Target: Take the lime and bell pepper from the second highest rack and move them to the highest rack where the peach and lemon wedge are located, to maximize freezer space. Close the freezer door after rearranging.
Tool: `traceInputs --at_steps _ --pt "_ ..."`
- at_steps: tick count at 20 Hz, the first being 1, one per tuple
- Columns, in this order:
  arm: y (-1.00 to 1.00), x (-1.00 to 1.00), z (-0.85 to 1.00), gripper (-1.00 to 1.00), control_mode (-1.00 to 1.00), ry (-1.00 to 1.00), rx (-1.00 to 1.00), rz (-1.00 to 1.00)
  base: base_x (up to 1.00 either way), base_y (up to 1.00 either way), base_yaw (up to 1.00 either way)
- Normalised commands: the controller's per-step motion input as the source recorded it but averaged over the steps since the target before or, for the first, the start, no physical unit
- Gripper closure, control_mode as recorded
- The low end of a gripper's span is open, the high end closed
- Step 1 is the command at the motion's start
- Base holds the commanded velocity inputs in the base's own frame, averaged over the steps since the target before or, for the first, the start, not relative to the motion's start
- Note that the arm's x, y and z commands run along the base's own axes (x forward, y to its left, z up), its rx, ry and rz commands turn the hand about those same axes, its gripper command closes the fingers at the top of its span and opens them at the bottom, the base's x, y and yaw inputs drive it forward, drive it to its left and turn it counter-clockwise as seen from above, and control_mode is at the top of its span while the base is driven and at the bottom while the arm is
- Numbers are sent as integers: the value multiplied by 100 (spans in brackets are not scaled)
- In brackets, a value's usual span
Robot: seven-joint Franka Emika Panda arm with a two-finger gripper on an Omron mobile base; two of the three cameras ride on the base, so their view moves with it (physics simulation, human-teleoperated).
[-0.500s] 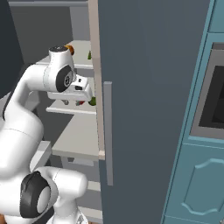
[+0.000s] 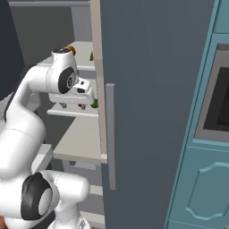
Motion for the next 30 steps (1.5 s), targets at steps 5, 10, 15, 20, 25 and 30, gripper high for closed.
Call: traceInputs --at_steps 5,10,15,20,25,30 --pt "1 28 -12 -100 -100 0 0 0 0 0 0" --pt "3 25 -16 -100 -100 0 0 1 0 0 0" --pt "0 -35 -2 -100 -100 -22 0 17 0 0 0" --pt "0 -26 0 -100 100 -8 0 13 -5 0 4" --pt "0 0 0 -100 100 0 0 0 -27 -4 23" --pt "0 0 0 -100 100 0 0 0 -32 -33 22"
